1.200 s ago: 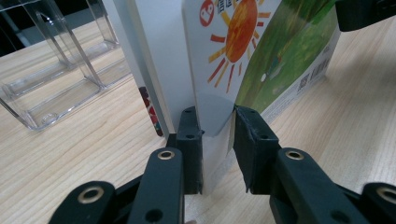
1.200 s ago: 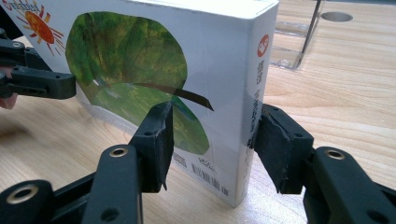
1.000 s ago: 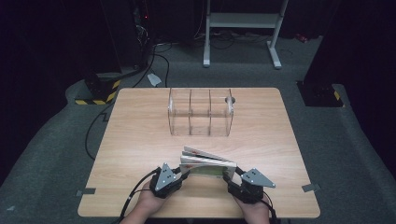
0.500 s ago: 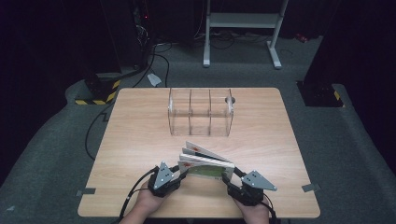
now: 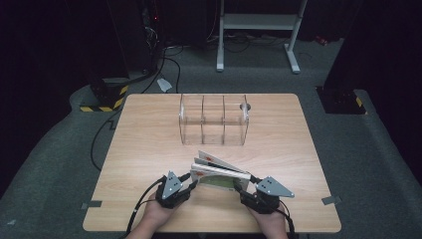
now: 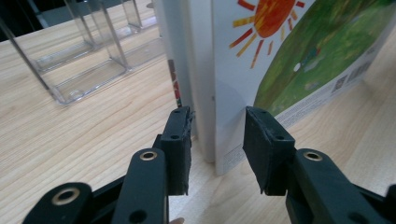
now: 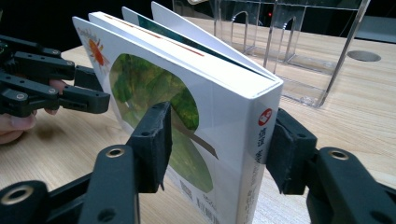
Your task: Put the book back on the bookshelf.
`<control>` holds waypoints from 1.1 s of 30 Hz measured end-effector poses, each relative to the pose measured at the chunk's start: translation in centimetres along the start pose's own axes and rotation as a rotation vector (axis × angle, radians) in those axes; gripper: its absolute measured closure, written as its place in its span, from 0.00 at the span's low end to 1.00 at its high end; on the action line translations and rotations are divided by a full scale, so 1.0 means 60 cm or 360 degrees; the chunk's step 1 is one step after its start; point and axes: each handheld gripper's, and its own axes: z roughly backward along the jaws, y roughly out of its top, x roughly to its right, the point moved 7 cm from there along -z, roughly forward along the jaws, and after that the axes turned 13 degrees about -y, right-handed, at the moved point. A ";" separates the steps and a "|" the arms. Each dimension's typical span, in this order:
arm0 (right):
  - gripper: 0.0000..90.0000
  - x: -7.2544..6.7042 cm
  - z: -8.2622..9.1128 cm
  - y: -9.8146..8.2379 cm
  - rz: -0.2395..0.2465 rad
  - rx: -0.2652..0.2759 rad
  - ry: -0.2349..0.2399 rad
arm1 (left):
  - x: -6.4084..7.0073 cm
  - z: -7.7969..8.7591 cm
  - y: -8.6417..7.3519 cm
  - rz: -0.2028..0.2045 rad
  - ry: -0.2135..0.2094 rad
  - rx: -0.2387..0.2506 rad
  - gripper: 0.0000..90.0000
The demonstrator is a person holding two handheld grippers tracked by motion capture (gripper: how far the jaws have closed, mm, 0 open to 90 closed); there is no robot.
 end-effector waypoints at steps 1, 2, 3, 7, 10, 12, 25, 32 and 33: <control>0.52 0.000 0.000 0.000 0.0000 0.0000 0.0000 | 0.000 0.000 0.000 0.0000 0.0000 0.0000 0.68; 0.55 0.000 0.002 0.000 -0.0005 0.0005 0.0007 | -0.006 0.003 0.000 0.0009 0.0022 0.0001 0.67; 0.55 0.000 0.002 0.000 -0.0005 0.0005 0.0007 | -0.006 0.003 0.000 0.0009 0.0022 0.0001 0.66; 0.66 -0.004 0.007 -0.002 0.0051 0.0021 0.0016 | -0.022 0.009 -0.001 0.0074 0.0082 0.0010 0.62; 0.73 -0.009 0.009 -0.003 0.0084 0.0034 0.0019 | -0.026 0.011 -0.002 0.0081 0.0092 0.0007 0.62; 0.80 -0.014 0.010 -0.004 0.0116 0.0049 0.0026 | -0.028 0.011 -0.003 0.0088 0.0098 0.0003 0.61; 0.83 0.006 0.015 -0.005 0.0080 0.0051 -0.0093 | -0.050 0.010 -0.018 0.0172 0.0177 -0.0083 0.56; 0.82 0.028 0.026 -0.009 0.0020 0.0037 -0.0171 | -0.078 0.021 -0.029 0.0261 0.0280 -0.0119 0.51; 0.83 0.031 0.027 -0.010 0.0009 0.0034 -0.0182 | -0.084 0.024 -0.031 0.0274 0.0295 -0.0126 0.50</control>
